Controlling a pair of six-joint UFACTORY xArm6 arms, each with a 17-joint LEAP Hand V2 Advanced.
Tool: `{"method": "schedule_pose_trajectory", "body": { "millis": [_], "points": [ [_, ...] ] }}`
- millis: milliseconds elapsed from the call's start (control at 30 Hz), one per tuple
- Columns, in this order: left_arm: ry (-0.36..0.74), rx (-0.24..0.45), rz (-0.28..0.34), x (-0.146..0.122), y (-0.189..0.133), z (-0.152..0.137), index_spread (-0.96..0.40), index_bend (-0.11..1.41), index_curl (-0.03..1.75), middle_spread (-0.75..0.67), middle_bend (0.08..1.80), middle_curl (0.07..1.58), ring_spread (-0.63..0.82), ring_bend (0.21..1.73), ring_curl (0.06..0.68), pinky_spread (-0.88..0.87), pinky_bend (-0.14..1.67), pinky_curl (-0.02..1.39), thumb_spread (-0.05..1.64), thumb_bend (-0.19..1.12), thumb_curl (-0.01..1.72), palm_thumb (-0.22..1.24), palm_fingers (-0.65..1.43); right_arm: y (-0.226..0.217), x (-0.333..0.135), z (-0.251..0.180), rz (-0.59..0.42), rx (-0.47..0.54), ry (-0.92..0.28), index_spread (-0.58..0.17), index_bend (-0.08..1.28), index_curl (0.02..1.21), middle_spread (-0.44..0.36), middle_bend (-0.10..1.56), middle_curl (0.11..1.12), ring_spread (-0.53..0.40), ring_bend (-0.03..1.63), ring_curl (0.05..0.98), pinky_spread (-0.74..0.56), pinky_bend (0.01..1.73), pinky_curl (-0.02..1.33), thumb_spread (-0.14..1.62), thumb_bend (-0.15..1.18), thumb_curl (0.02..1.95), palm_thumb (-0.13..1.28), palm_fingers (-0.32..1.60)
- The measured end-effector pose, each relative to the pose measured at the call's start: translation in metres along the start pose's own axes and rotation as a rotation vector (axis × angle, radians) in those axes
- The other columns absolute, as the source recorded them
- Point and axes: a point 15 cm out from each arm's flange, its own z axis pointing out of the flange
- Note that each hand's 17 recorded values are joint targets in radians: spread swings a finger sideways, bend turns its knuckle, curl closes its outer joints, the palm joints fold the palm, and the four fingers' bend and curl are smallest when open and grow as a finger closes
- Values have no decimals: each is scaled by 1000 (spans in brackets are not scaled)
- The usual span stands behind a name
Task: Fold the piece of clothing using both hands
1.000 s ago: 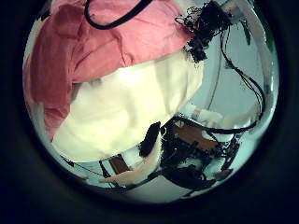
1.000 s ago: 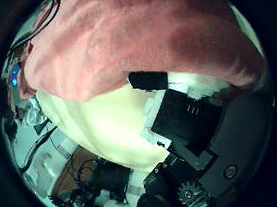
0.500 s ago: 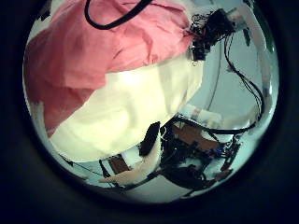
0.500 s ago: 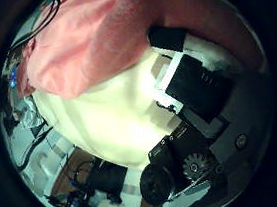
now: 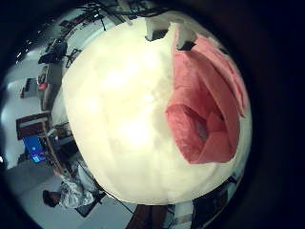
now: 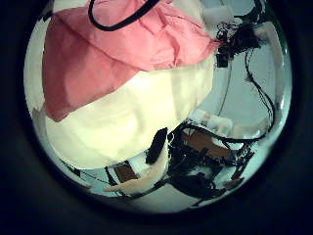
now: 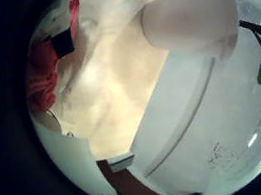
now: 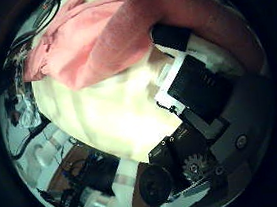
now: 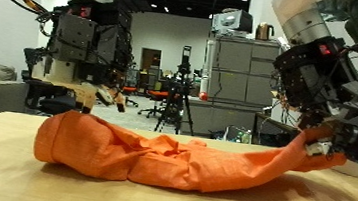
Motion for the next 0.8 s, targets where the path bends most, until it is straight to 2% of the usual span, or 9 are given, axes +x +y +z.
{"method": "schedule_pose_trajectory", "body": {
  "millis": [300, 567, 800],
  "points": [
    [-9, -28, -16, -8, 9, 12, -40, 171, 324, 208, 180, 286, 472, 476, 226, 516, 237, 323, 976, -26, 301, 235, -6, -5, -6, -78, -20, 196, 67, -244, 1077, 810, -139, 1248, 802, -209, 1319, 677, -336, 1197, 716, 1014, -8, 682, 1130, 1097],
    [-11, -16, -33, -17, 10, 21, -40, 169, 324, 205, 179, 287, 470, 476, 225, 517, 238, 323, 986, -24, 298, 241, -8, -15, -51, -127, -108, 281, 108, -241, 1073, 819, -143, 1236, 811, -223, 1312, 688, -337, 1199, 720, 1024, -12, 723, 1106, 1099],
    [-8, -23, -36, -16, 13, 37, -40, 164, 320, 196, 184, 289, 458, 471, 226, 516, 246, 325, 1011, -24, 293, 238, -7, -19, -77, -144, -156, 307, 115, -241, 1068, 824, -145, 1229, 818, -228, 1305, 695, -335, 1199, 721, 1021, -12, 752, 1093, 1101]
  ]
}}
